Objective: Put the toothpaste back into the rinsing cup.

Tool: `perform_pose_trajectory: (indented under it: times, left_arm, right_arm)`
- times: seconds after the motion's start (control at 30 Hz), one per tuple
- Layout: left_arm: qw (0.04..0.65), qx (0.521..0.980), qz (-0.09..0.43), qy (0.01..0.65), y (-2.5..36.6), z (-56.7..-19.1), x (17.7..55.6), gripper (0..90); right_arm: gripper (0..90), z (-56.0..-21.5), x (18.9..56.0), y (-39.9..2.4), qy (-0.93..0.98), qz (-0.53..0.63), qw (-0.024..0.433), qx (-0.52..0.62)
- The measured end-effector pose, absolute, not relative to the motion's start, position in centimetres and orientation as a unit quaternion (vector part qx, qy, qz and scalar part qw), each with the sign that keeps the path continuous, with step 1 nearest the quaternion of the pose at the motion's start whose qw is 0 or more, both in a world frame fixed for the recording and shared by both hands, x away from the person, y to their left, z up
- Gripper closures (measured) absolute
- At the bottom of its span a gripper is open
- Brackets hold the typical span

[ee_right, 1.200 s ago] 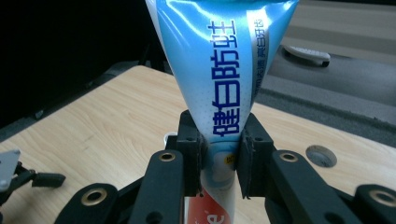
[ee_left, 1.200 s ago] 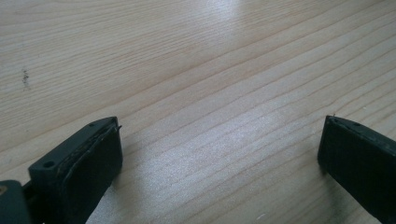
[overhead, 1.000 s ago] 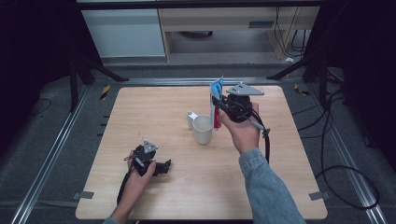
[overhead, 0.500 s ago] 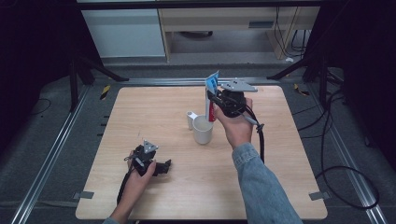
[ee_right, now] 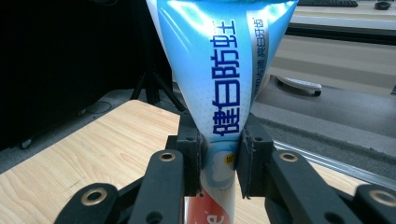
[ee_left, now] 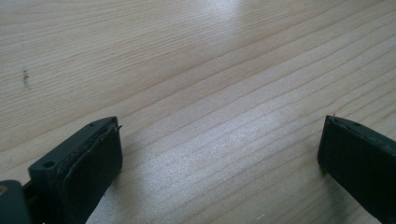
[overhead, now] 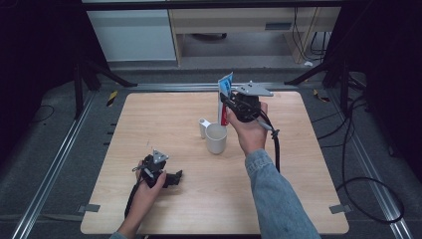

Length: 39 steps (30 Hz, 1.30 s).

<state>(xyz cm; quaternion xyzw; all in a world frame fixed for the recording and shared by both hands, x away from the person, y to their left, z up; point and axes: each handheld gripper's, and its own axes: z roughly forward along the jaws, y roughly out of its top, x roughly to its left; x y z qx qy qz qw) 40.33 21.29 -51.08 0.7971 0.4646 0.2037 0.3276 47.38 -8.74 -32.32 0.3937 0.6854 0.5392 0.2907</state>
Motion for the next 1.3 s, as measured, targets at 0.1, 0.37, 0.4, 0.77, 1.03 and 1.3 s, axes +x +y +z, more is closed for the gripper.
perform_pose_trajectory:
  times: [0.1, 0.37, 0.4, 0.77, 1.03, 1.3]
  left_arm:
    - [0.328, 0.797, 0.204, 0.465, 21.3, -51.1, 40.3, 0.0]
    - [0.328, 0.797, 0.204, 0.464, 21.3, -51.1, 40.3, 0.0]
    - [0.328, 0.797, 0.204, 0.464, 21.3, -51.1, 40.3, 0.0]
    - [0.327, 0.798, 0.204, 0.464, 21.3, -51.1, 40.3, 0.0]
    - [0.327, 0.798, 0.204, 0.464, 21.3, -51.1, 40.3, 0.0]
    - [0.327, 0.798, 0.204, 0.464, 21.3, -51.1, 40.3, 0.0]
  right_arm:
    - [73.7, -32.5, 47.5, -8.6, 0.685, 0.539, 0.291, 0.394]
    - [73.7, -32.9, 47.7, -8.0, 0.686, 0.54, 0.287, 0.395]
    - [73.7, -33.0, 47.7, -8.0, 0.685, 0.541, 0.287, 0.394]
    - [73.6, -34.8, 47.8, -7.9, 0.69, 0.538, 0.271, 0.401]
    - [73.6, -35.9, 47.8, -7.6, 0.694, 0.533, 0.263, 0.405]
    - [73.5, -36.9, 47.9, -7.5, 0.698, 0.529, 0.255, 0.41]
